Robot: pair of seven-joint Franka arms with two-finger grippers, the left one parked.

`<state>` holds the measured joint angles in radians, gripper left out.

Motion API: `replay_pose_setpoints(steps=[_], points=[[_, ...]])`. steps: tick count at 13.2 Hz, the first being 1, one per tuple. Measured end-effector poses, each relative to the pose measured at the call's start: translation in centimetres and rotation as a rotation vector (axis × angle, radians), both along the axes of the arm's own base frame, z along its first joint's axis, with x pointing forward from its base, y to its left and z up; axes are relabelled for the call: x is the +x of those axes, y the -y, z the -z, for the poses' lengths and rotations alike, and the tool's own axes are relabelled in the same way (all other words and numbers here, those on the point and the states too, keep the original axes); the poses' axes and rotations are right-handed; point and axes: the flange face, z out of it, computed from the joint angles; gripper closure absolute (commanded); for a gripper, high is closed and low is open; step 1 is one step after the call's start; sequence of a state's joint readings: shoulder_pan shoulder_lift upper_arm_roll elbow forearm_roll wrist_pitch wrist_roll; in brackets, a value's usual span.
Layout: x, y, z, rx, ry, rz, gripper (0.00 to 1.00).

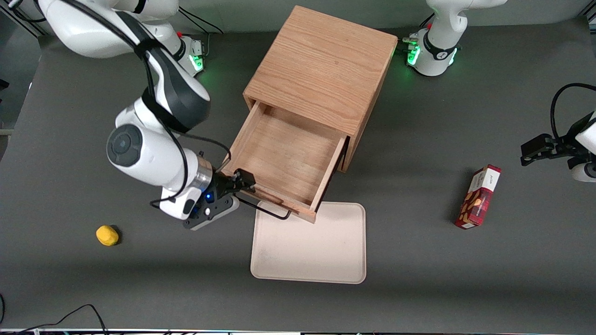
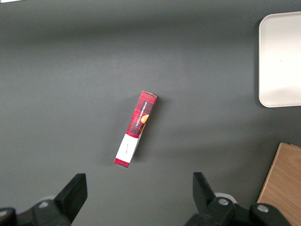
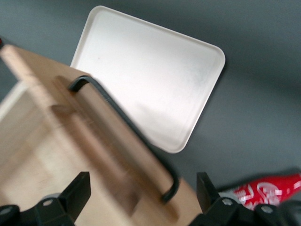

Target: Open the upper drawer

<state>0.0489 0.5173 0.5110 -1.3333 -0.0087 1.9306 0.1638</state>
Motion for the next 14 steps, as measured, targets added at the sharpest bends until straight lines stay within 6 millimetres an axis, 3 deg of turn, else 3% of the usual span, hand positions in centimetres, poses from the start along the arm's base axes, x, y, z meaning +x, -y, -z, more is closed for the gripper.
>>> replay_pose_setpoints(steps=[2,3,5,7,9,12,14], points=[[-1.7,2.6,-5.8,-0.062,-0.010,0.033,0.00],[-2.5,5.6,-8.9,-0.110,-0.019,0.071,0.00],[-3.6,13.5,-14.1,-0.187,-0.014,0.199,0.00],[-4.6,20.4,-17.4,-0.220,-0.002,0.308,0.00],[-5.7,25.9,-18.5,-0.243,0.000,0.376,0.00],[-6.7,34.7,-17.9,-0.254,0.021,0.469,0.00],[-7.2,37.3,-17.4,-0.256,0.018,0.505,0.00]])
